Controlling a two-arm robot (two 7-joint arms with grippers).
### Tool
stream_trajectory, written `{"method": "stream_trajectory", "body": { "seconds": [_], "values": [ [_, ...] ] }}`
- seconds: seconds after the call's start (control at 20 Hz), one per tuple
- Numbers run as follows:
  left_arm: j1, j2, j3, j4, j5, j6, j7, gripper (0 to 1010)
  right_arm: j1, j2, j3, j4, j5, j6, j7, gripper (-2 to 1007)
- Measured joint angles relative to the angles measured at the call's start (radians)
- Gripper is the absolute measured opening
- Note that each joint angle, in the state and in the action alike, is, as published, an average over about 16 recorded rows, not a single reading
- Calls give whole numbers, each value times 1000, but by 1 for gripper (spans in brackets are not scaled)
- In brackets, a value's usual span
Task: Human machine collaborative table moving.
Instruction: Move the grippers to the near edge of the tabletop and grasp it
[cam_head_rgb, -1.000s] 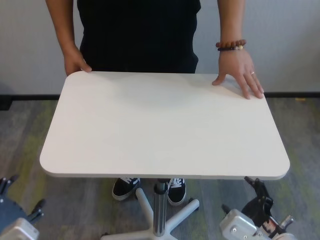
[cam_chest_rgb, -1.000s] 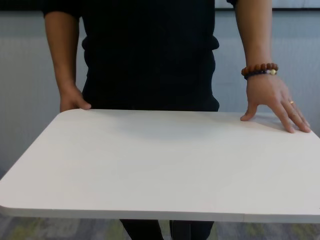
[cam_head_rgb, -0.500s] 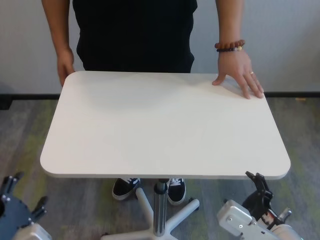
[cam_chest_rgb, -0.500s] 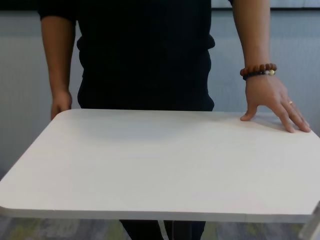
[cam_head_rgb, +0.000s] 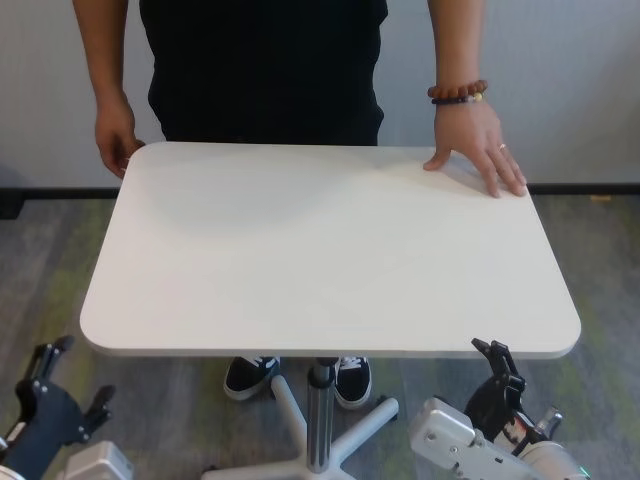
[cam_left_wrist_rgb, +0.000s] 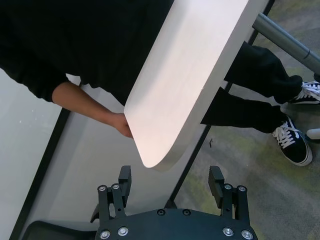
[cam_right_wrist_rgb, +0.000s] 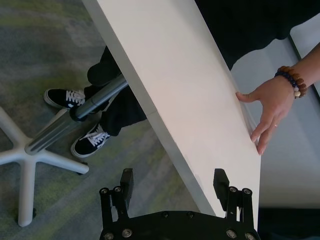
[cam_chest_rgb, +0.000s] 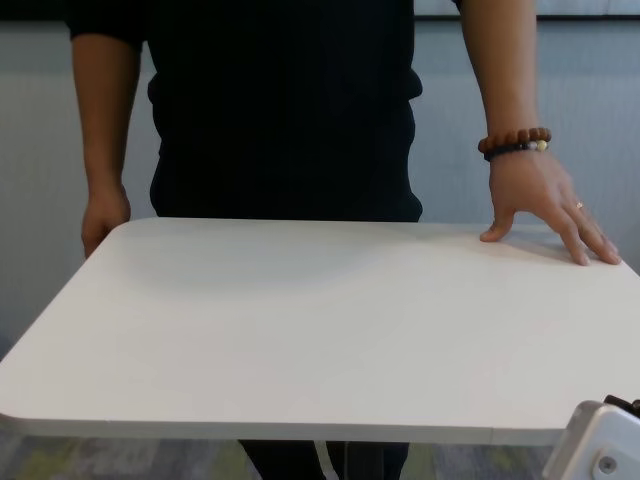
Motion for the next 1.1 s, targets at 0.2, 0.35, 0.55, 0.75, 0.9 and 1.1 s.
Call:
{"method": "stream_trajectory", "body": {
  "seconds": [0.2,0.35,0.55,0.75,0.9,1.1],
  "values": [
    [-32,-36,11,36,20,5,-6,1000,8,-8,-1,6,-20,15,11,1001],
    [-53,-63,15,60,30,8,-6,1000,10,-12,2,12,-29,19,17,1001],
    [-78,-95,18,85,42,14,-7,1000,13,-16,9,20,-37,18,25,1001],
    [-98,-122,18,100,52,22,-9,1000,17,-21,17,29,-43,12,34,1001],
    [-111,-139,18,108,64,30,-9,1000,20,-25,22,36,-47,6,41,1001],
    [-128,-159,23,122,91,42,-8,1000,26,-31,26,45,-58,1,49,1001]
  ]
}}
